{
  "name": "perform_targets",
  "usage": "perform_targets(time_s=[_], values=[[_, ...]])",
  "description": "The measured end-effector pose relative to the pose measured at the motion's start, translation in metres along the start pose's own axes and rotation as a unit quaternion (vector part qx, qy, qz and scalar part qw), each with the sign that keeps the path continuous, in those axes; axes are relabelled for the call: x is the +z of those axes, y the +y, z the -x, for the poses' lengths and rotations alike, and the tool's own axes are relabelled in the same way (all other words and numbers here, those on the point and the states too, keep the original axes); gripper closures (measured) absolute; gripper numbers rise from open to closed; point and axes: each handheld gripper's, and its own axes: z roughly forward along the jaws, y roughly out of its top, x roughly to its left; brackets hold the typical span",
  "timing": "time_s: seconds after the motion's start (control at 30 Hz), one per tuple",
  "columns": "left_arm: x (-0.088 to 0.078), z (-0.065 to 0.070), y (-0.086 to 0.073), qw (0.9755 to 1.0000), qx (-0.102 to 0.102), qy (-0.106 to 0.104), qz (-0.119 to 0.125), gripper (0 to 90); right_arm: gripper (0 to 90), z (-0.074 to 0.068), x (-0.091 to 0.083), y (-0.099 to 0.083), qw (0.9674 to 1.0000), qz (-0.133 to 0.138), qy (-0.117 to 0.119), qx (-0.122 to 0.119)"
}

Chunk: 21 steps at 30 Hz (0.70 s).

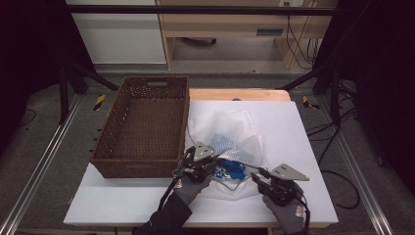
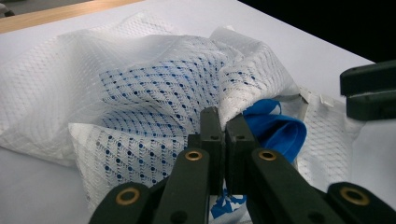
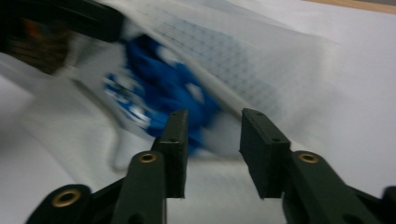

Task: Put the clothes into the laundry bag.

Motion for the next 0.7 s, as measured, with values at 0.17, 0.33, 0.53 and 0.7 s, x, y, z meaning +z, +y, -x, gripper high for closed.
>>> perform_targets(time_s=[0.17, 0.33, 0.53, 0.7], values=[[-0.002, -0.001, 0.001, 1.0, -0.005, 0.0, 0.007, 87.8, 44.7, -0.034, 0.045, 0.014, 0.9987, -0.019, 0.042, -0.019], [-0.006, -0.004, 0.002, 0.9999, -0.004, 0.0, 0.01, 87.9, 27.6, -0.048, 0.084, 0.016, 0.9986, -0.037, 0.011, -0.036], [-0.007, -0.005, 0.002, 0.9999, -0.006, 0.001, 0.012, 87.9, 43.7, -0.051, 0.1, 0.011, 0.9957, -0.073, -0.016, -0.054], [-0.009, -0.001, 0.003, 0.9998, -0.01, -0.007, 0.018, 87.9, 80.8, -0.046, 0.096, 0.015, 0.9974, -0.069, -0.015, -0.012]])
